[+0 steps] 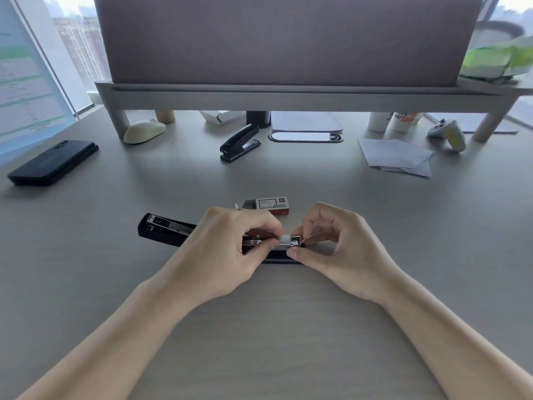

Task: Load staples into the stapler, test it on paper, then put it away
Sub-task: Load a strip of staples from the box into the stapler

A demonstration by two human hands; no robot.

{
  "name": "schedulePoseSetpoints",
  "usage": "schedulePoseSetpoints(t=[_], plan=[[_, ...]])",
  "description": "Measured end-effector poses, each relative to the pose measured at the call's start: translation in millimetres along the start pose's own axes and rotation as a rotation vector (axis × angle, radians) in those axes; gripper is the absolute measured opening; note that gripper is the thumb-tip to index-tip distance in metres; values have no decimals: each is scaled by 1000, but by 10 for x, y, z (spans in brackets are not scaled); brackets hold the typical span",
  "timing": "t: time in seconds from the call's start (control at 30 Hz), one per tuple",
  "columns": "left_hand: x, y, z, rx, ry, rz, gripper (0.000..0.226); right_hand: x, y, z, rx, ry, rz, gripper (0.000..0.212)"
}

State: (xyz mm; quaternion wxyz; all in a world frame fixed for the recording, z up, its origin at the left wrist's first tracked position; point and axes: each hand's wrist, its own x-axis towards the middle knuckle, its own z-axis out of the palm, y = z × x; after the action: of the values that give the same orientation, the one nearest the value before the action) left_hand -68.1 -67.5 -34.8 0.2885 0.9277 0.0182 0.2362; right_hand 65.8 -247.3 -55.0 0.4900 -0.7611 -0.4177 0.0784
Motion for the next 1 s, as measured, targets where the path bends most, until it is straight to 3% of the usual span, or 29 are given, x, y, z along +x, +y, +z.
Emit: schedulePoseSetpoints(t=[0.2, 0.53, 1.0], plan=[[-24, 33, -6, 63, -18, 20, 10, -8, 1, 3, -8, 5, 1, 27], [-57, -74, -28, 213, -21, -19, 12, -2, -12, -1, -18, 5, 5, 28], [-17, 13, 67, 168, -57, 3, 13, -9, -18, -5, -34, 2, 25, 28]])
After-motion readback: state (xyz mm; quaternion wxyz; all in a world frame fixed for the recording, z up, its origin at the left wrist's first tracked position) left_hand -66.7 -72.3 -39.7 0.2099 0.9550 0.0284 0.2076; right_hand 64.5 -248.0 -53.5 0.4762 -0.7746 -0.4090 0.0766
